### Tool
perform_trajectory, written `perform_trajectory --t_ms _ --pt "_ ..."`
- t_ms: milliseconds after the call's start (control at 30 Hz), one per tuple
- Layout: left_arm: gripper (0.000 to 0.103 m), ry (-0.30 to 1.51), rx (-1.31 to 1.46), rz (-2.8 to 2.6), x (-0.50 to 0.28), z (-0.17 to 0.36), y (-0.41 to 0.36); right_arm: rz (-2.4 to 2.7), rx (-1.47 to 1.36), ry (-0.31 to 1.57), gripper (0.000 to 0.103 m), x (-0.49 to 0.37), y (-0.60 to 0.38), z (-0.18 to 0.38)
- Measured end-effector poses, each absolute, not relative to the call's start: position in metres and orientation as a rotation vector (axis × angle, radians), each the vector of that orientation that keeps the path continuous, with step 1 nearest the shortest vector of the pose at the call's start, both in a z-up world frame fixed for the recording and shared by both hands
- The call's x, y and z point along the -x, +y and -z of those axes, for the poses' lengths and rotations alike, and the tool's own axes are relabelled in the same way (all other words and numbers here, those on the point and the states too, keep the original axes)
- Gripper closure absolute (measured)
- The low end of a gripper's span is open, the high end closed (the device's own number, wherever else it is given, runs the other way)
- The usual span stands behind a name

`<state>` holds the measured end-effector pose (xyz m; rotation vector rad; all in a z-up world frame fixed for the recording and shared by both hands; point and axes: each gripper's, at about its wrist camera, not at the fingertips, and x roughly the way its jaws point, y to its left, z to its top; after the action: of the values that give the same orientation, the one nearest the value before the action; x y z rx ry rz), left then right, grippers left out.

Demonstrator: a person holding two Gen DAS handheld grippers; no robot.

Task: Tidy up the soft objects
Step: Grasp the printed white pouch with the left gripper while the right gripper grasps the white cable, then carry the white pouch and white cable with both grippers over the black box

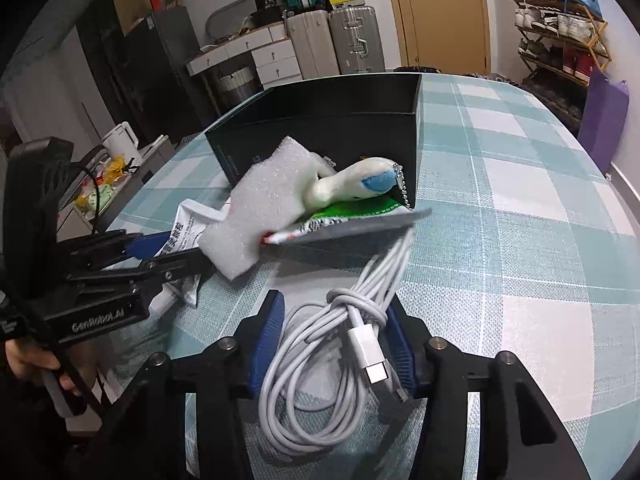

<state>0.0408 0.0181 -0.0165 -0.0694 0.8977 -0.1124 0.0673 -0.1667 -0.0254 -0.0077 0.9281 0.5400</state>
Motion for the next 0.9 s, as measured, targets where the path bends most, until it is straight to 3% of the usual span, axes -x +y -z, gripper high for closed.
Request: perform_trajectory --t_ms 300,900 --pt "0.067 0.879 0.075 0.111 -0.038 0.012 0.018 -0.543 0.006 0.898 0.07 -0.057 -0.176 0.017" --pt "0.067 0.844 0.092 0.092 -0.027 -0.001 0.022 -0.55 0.03 0.83 0.073 -0.038 -0.187 0.004"
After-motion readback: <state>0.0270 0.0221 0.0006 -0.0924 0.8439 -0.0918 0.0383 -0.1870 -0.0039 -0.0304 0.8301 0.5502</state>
